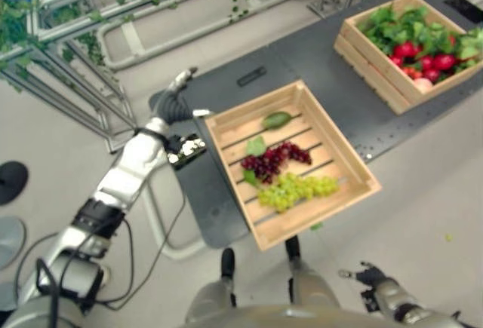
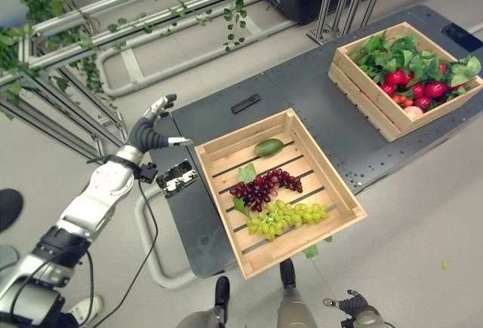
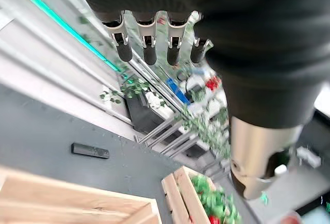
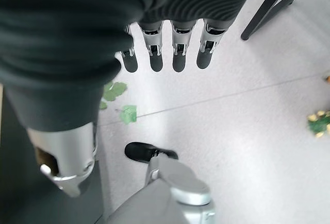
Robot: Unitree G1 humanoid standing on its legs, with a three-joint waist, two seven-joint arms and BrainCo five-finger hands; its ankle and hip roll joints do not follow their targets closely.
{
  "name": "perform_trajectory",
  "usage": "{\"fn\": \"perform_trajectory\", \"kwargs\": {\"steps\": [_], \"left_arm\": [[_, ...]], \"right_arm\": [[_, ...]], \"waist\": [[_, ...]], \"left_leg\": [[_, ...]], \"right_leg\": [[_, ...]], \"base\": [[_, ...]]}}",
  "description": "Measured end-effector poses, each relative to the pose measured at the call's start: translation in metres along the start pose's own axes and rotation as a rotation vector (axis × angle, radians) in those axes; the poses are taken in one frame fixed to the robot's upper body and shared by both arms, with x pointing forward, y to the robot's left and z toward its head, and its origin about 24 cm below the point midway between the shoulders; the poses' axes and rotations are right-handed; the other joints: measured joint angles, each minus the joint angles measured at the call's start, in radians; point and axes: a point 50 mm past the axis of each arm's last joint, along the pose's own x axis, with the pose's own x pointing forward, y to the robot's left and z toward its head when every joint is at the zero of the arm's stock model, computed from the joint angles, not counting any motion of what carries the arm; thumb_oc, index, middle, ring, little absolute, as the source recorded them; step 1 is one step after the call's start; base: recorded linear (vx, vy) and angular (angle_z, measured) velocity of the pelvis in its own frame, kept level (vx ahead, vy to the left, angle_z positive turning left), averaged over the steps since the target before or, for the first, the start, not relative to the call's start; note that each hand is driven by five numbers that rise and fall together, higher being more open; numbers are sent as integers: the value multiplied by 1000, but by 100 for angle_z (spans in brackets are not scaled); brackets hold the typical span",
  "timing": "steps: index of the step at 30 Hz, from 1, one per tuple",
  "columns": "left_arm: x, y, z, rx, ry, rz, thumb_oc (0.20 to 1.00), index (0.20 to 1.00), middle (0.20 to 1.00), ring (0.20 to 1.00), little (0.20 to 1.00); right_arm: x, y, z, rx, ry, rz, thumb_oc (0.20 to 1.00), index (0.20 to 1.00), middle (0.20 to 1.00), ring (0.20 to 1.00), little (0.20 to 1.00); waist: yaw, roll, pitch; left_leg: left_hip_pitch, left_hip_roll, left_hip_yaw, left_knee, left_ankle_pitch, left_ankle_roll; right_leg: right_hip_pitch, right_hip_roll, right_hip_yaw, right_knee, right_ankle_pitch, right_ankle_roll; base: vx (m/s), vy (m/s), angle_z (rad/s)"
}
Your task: Pick up the fruits from the basket on one side to the basket on the other side
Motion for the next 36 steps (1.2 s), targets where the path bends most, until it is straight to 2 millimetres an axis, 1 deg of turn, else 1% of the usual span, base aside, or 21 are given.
{"fn": "perform_trajectory", "kwargs": {"steps": [2,3,5,6,7,8,9,10,12,15,16,19,20,22,23,25,29,30,32,33,36], "left_arm": [[8,-8,2,57,-2,-42,1000,1000,1000,1000,1000],[10,-11,1,74,1,-56,1000,1000,1000,1000,1000],[14,-20,2,87,2,-91,1000,1000,1000,1000,1000],[18,-27,3,119,-2,-115,1000,1000,1000,1000,1000],[19,-30,4,145,-5,-128,1000,1000,1000,1000,1000],[23,-35,5,191,-8,-154,1000,1000,1000,1000,1000],[26,-37,6,220,-10,-168,1000,1000,1000,1000,1000],[29,-40,8,233,-14,-175,1000,1000,1000,1000,1000],[35,-47,12,274,-25,-193,1000,1000,1000,1000,1000],[39,-49,9,300,-9,-193,1000,1000,1000,1000,1000],[39,-49,8,305,-4,-193,1000,1000,1000,1000,1000],[41,-55,-5,299,62,-202,1000,1000,1000,1000,1000],[39,-59,-14,305,104,-218,1000,1000,1000,1000,1000],[39,-62,-20,306,135,-230,1000,1000,1000,1000,1000],[39,-64,-20,303,139,-232,1000,1000,1000,1000,1000],[37,-71,-29,292,185,-245,1000,1000,1000,1000,1000],[33,-80,-43,287,262,-263,1000,1000,1000,1000,1000],[33,-83,-46,278,286,-264,1000,1000,1000,1000,1000],[31,-88,-52,271,321,-272,1000,1000,1000,1000,1000],[30,-90,-54,269,332,-275,1000,1000,1000,1000,1000],[28,-97,-58,255,362,-280,1000,1000,1000,1000,1000]], "right_arm": [[1,-1,4,1,-10,-2,1000,1000,1000,1000,1000],[1,-1,5,0,-11,-4,1000,1000,1000,1000,1000],[1,-3,5,-1,-11,-9,1000,1000,1000,1000,1000],[1,-5,4,-7,-5,-13,1000,1000,1000,1000,1000],[1,-5,5,-7,-7,-14,1000,1000,1000,1000,1000],[1,-7,2,-13,2,-18,1000,1000,1000,1000,1000],[1,-7,3,-18,1,-18,1000,1000,1000,1000,1000],[1,-6,1,-22,4,-17,1000,1000,1000,1000,1000],[0,-6,-3,-23,13,-17,1000,1000,1000,1000,1000],[0,-8,-2,-24,12,-22,1000,1000,1000,1000,1000],[1,-9,-1,-25,9,-25,1000,1000,1000,1000,1000],[1,-17,5,-34,-7,-43,1000,1000,1000,1000,1000],[2,-21,8,-36,-19,-53,1000,1000,1000,1000,1000],[2,-24,10,-36,-23,-60,1000,1000,1000,1000,1000],[2,-24,9,-37,-21,-60,1000,1000,1000,1000,1000],[2,-26,11,-37,-26,-66,1000,1000,1000,1000,1000],[2,-32,20,-26,-49,-86,1000,1000,1000,1000,1000],[2,-34,21,-20,-53,-96,1000,1000,1000,1000,1000],[2,-35,22,-13,-55,-105,1000,1000,1000,1000,1000],[2,-36,21,-10,-54,-106,1000,1000,1000,1000,1000],[2,-36,20,-9,-55,-110,1000,1000,1000,1000,1000]], "waist": [[-16,18,0],[-22,21,-2],[-36,26,-3],[-47,28,-3],[-43,28,-3],[-56,31,-2],[-59,33,-1],[-75,38,1],[-82,52,4],[-91,74,11],[-105,79,14],[-103,98,23],[-104,107,28],[-112,116,36],[-115,117,38],[-122,120,45],[-159,124,86],[-175,125,99],[-187,126,113],[-188,124,114],[-191,128,133]], "left_leg": [[0,-2,0,-1,-4,-1],[0,-3,2,-3,-5,-2],[0,-2,6,-5,-8,-7],[-1,-3,16,-5,-8,-6],[-2,-2,19,-5,-8,-6],[-2,-5,27,-5,-9,-5],[-2,-4,27,-5,-10,-4],[-1,-6,30,-5,-11,-2],[0,-12,42,-4,-11,2],[3,-13,56,0,-16,8],[2,-16,56,0,-16,8],[9,-19,75,-1,-19,11],[16,-20,82,-4,-23,12],[18,-21,86,-5,-27,12],[18,-22,87,-5,-27,12],[19,-26,107,-5,-28,13],[16,-40,138,-5,-35,24],[18,-46,145,-1,-37,28],[14,-57,162,-1,-43,34],[14,-58,165,-1,-43,34],[16,-57,165,-1,-55,37]], "right_leg": [[-1,1,0,-4,-6,4],[-1,1,1,-5,-13,11],[-5,1,5,-5,-16,6],[-9,-1,11,-5,-16,7],[-13,0,15,-5,-15,8],[-20,-1,28,-5,-13,9],[-21,-1,29,-5,-13,10],[-23,-3,32,-5,-12,12],[-27,-4,43,-5,-7,18],[-31,-2,57,0,5,14],[-32,-2,58,0,5,14],[-33,-2,73,0,6,16],[-32,-1,84,0,7,17],[-34,-1,91,-2,-1,26],[-35,-1,95,-4,-1,26],[-42,-2,114,-5,-2,25],[-67,-11,146,-5,8,37],[-72,-13,161,-5,14,46],[-87,-16,177,-3,19,50],[-94,-15,192,-1,24,50],[-105,-14,203,0,28,51]], "base": [[3,-17,0],[17,-10,-6],[10,0,-10],[9,0,-12],[16,-3,-23],[9,2,-20],[11,15,-19],[6,27,-7],[4,34,-18],[-6,34,-17],[-9,49,-4],[-1,39,-15],[-10,25,-20],[-15,49,-12],[-32,66,-10],[-40,64,-19],[-31,46,-32],[-13,32,-27],[-22,41,-35],[-16,27,-44],[-10,37,-28]]}}
